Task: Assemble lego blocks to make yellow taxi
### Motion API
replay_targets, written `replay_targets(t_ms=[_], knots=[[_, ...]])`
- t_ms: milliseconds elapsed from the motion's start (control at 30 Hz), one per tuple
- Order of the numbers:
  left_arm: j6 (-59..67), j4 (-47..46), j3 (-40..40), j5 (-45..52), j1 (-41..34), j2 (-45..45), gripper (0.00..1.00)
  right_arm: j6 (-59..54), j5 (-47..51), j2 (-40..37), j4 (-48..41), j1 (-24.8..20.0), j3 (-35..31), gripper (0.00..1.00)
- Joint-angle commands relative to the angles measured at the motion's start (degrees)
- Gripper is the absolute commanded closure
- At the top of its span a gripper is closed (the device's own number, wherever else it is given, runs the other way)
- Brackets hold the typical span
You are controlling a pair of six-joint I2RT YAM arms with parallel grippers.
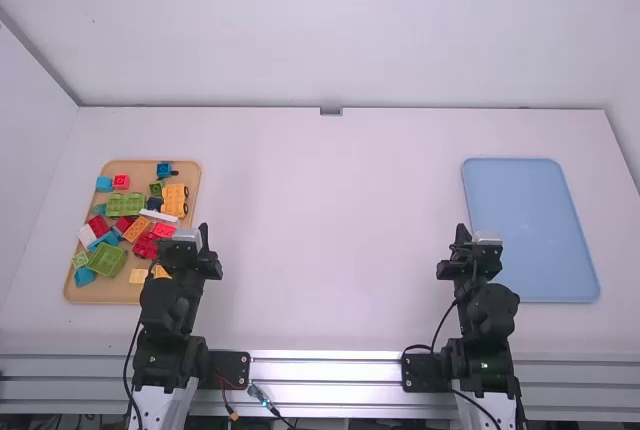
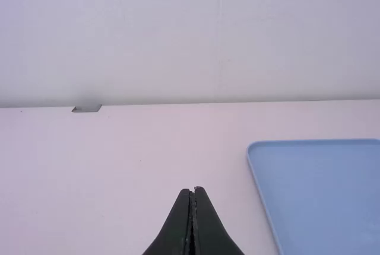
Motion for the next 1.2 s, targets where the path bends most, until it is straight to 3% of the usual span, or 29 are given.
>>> replay_targets(t_ms=[0,333,700,833,1000,1167], knots=[[0.00,0.00,0.00,0.00,0.00,0.00,1.00,0.09,0.09,0.02,0.00,0.00,0.00,1.00],[0.24,0.01,1.64,-0.04,0.19,2.31,0.96,-0.20,-0.16,2.22,-0.19,-0.03,1.83,0.96],[0.92,-2.07,9.69,-0.49,1.12,12.17,0.84,-1.02,-0.91,11.08,-1.75,-0.11,9.38,0.84],[1.27,-3.37,16.51,-2.68,1.93,21.52,0.74,-1.79,-1.56,19.91,-1.79,0.16,15.85,0.73],[0.50,-3.95,19.54,-3.75,2.26,25.59,0.69,-2.24,-1.87,23.87,-1.94,0.42,18.77,0.69],[-0.64,-5.97,27.05,-7.06,3.14,35.42,0.57,-2.17,-2.61,33.15,-3.05,1.59,25.80,0.57]])
